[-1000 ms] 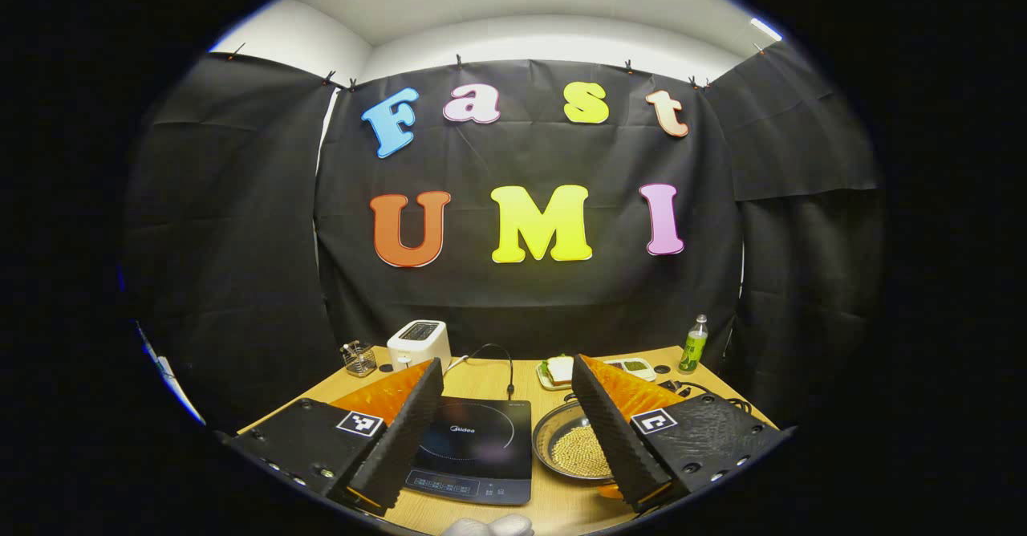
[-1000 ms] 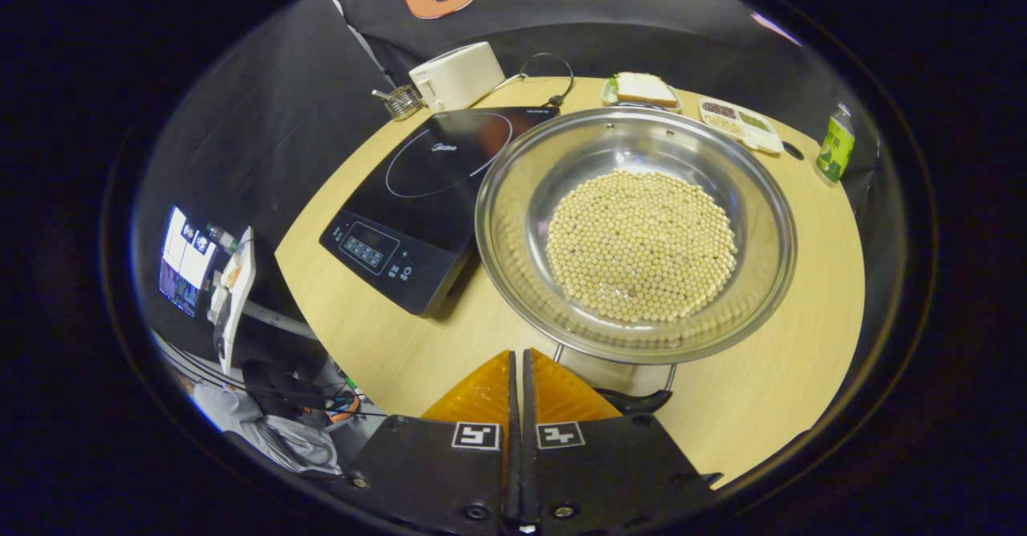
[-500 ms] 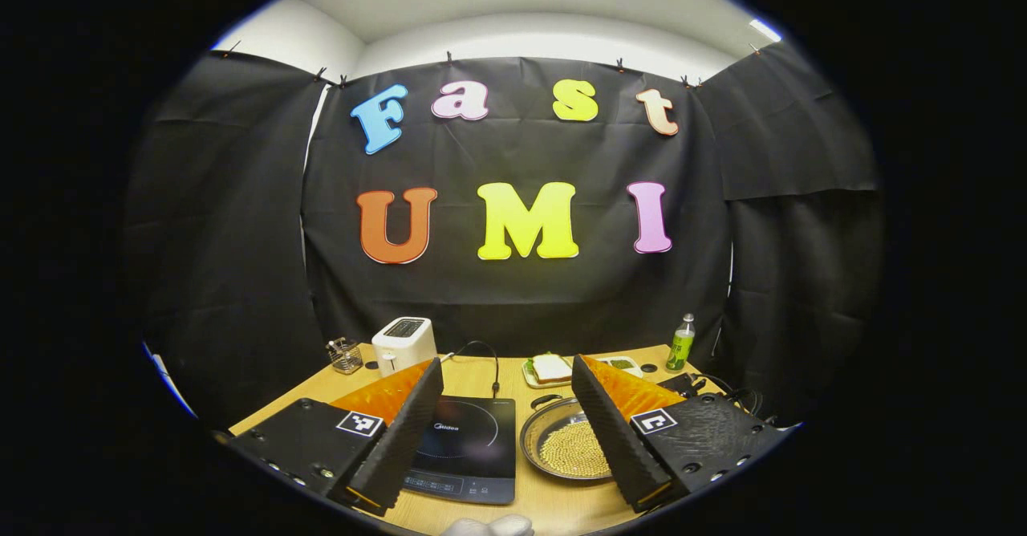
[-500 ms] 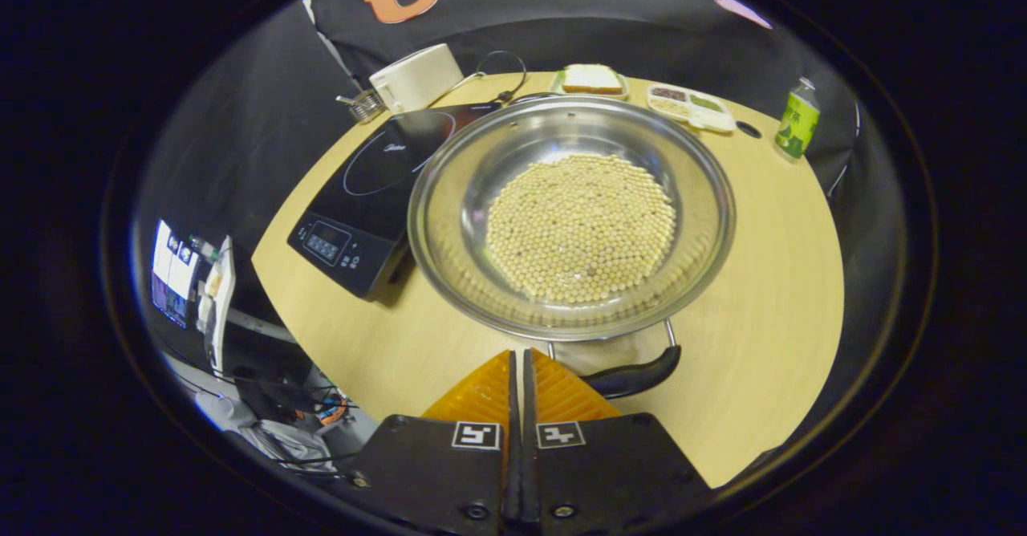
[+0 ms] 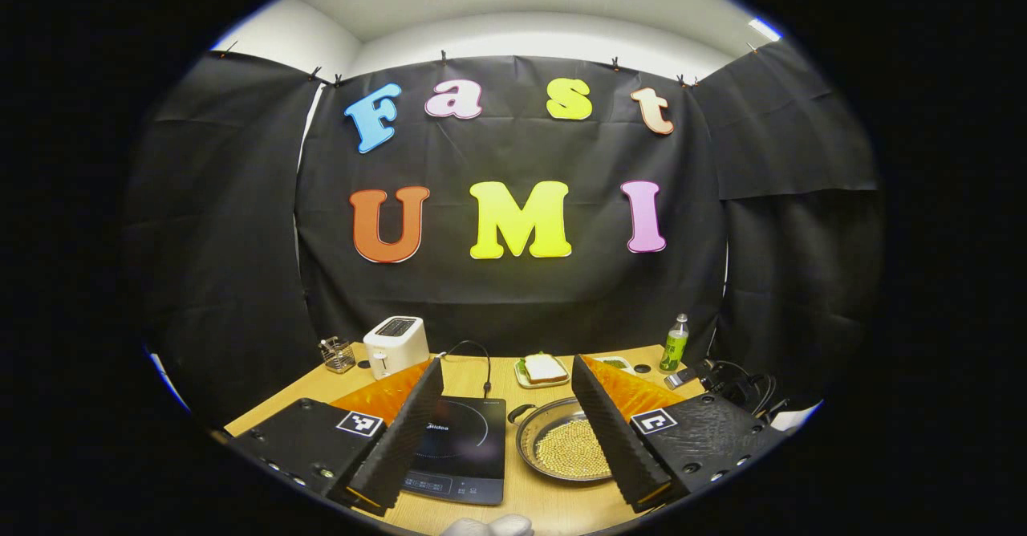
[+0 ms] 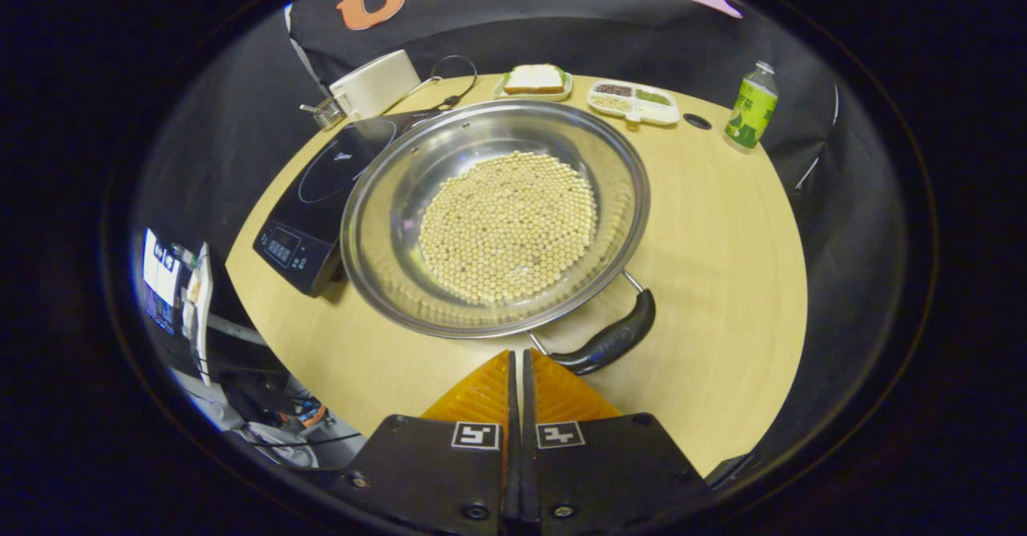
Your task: First push the handle of the pot to place it horizontally, then grasp the pot with both hands and set it on the induction cooktop.
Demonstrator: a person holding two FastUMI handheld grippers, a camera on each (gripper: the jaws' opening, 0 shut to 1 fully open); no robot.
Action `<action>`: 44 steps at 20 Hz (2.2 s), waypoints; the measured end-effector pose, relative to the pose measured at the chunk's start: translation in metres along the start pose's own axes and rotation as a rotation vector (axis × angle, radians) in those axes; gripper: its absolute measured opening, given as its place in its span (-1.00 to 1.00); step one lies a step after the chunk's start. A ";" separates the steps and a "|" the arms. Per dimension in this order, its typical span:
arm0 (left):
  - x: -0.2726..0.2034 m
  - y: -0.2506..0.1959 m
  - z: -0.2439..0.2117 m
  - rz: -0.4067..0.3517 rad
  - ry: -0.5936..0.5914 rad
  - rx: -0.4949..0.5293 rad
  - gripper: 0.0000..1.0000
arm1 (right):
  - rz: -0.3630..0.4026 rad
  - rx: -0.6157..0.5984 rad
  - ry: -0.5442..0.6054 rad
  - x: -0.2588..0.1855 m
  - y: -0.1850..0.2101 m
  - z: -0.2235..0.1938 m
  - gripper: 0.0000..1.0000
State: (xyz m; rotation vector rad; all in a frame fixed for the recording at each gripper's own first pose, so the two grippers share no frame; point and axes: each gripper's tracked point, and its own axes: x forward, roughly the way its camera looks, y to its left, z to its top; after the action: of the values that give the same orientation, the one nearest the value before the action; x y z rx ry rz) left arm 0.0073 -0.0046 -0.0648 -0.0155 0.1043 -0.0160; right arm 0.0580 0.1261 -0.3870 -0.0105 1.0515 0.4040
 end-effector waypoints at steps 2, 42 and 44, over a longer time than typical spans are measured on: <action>0.000 -0.001 -0.001 0.002 0.002 -0.001 0.92 | -0.013 -0.002 0.002 0.000 -0.010 0.002 -0.93; 0.060 0.000 -0.070 0.015 0.122 -0.015 0.93 | -0.284 -0.095 -0.211 -0.055 -0.136 0.050 0.67; 0.069 -0.006 -0.087 -0.005 0.160 -0.008 0.94 | -0.268 -0.058 -0.253 -0.064 -0.131 0.052 0.69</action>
State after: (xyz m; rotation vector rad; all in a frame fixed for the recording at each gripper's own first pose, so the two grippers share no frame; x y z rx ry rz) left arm 0.0666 -0.0126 -0.1585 -0.0227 0.2642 -0.0215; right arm 0.1175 -0.0053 -0.3308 -0.1468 0.7755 0.1857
